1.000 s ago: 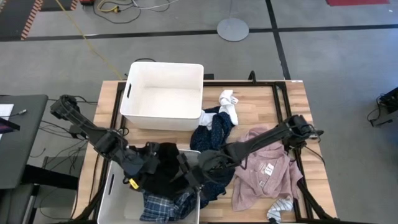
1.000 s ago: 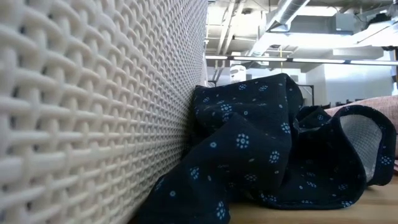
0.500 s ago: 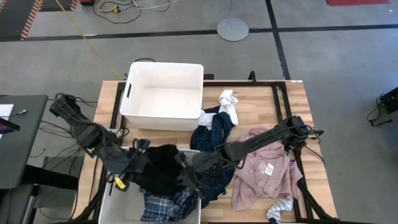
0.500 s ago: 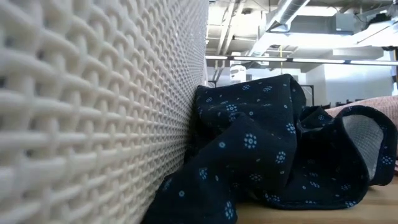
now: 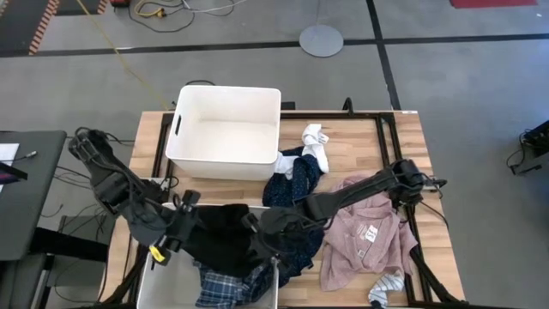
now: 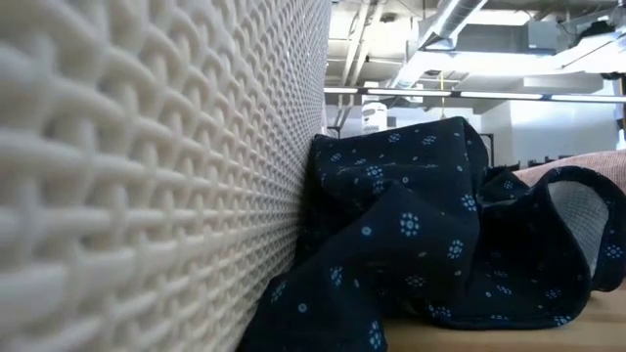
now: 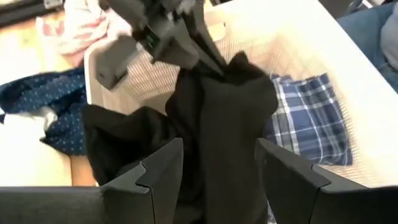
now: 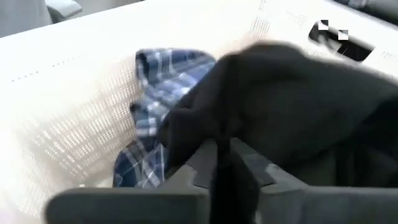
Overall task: Sort clothes
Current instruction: Put the black jacket into the bottom white laundry organizer
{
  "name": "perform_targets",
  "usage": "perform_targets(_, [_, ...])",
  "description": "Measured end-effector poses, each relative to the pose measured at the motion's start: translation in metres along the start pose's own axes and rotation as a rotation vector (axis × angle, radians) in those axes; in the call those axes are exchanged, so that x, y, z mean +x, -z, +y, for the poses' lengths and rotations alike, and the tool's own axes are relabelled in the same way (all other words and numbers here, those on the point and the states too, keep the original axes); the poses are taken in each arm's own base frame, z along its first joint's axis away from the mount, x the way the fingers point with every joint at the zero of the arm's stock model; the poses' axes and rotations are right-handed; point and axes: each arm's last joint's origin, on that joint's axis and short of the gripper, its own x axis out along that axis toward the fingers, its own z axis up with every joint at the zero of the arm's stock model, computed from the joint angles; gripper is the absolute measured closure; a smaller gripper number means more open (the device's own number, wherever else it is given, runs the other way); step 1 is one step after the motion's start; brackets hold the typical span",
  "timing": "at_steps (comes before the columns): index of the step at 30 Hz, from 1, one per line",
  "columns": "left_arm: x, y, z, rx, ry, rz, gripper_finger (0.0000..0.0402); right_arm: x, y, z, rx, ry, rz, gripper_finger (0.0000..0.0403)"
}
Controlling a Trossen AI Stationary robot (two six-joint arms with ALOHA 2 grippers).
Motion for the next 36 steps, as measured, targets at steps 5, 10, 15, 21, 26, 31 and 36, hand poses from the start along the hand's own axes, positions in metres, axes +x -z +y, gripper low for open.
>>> perform_targets(5, [0.02, 0.008, -0.005, 0.002, -0.018, 0.058, 0.0208, -0.015, -0.021, 0.006, -0.043, 0.01, -0.084, 0.0254])
perform_targets(10, [0.052, 0.024, -0.01, -0.001, -0.027, 0.112, 0.0208, -0.029, -0.034, 0.013, -0.015, 0.001, -0.104, 0.0167])
perform_targets(15, [0.088, 0.045, -0.013, -0.013, -0.015, 0.125, 0.0208, -0.049, -0.051, 0.018, -0.025, 0.038, -0.147, 0.0139])
perform_targets(21, [0.129, 0.078, -0.007, -0.097, 0.052, 0.213, 0.0208, -0.065, -0.061, 0.026, -0.038, 0.108, -0.132, 0.0139])
perform_targets(26, [0.136, 0.086, -0.006, -0.15, 0.083, 0.249, 0.0208, -0.078, -0.06, 0.031, -0.023, 0.156, -0.032, 0.0139])
perform_targets(31, [0.122, 0.069, -0.007, -0.167, 0.131, 0.188, 0.0208, -0.101, -0.054, 0.038, 0.04, 0.241, 0.141, 0.0139])
perform_targets(36, [0.087, 0.036, -0.011, -0.151, 0.199, 0.036, 0.0208, -0.123, -0.046, 0.047, 0.16, 0.272, 0.289, 0.0139])
